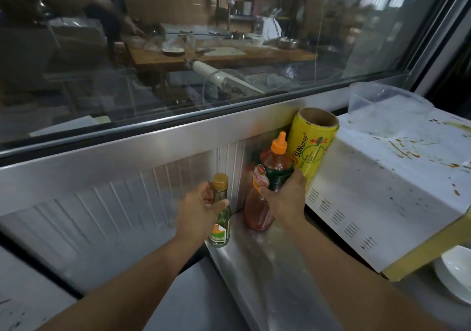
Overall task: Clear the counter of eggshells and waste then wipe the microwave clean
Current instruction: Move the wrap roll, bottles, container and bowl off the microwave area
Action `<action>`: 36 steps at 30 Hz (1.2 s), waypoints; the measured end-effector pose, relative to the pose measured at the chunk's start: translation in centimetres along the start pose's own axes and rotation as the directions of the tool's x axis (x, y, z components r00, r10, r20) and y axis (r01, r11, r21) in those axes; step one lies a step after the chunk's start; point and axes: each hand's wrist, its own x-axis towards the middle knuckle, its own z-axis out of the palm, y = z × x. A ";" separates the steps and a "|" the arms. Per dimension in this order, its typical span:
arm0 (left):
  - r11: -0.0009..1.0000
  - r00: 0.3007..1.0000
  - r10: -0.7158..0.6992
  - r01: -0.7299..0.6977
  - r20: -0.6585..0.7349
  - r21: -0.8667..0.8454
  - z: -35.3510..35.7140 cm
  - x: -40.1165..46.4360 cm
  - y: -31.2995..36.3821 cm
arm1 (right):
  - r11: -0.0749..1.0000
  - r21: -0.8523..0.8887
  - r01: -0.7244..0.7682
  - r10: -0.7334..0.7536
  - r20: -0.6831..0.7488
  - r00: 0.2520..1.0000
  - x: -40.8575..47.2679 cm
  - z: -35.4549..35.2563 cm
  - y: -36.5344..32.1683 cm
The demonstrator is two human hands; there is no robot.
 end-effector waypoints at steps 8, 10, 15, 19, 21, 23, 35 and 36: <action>0.999 1.000 0.021 -0.021 -0.004 0.047 4.0 1.4 -0.3 | 0.987 -0.160 -0.006 0.033 0.165 0.986 -1.1 -3.7 2.9; 0.997 0.999 0.027 -0.025 -0.020 0.070 5.0 1.9 -0.6 | 0.979 -0.202 -0.012 0.059 0.230 0.971 -1.1 -4.0 4.0; 0.988 0.996 0.010 0.003 -0.085 0.157 6.9 2.8 -1.4 | 0.985 -0.172 -0.011 0.062 0.296 0.953 -1.0 -4.3 6.1; 0.982 0.994 0.005 0.016 -0.109 0.190 7.7 3.3 -1.7 | 0.987 -0.160 0.035 0.018 0.322 0.947 -0.8 -4.6 7.0; 0.976 0.992 0.021 0.007 -0.126 0.218 8.0 3.6 -1.8 | 0.988 -0.141 0.055 -0.003 0.342 0.940 -0.7 -4.7 7.4; 0.972 0.989 0.036 -0.002 -0.141 0.235 8.1 3.6 -1.9 | 0.988 -0.144 0.063 -0.009 0.349 0.937 -0.7 -4.7 7.8; 0.975 0.996 -0.004 0.025 -0.091 0.223 7.1 1.9 -0.3 | 0.984 -0.177 -0.005 0.066 0.342 0.937 -1.2 -5.8 7.7; 0.976 0.996 -0.012 0.031 -0.088 0.215 6.8 1.5 0.0 | 0.982 -0.187 -0.010 0.074 0.336 0.939 -1.4 -6.1 7.4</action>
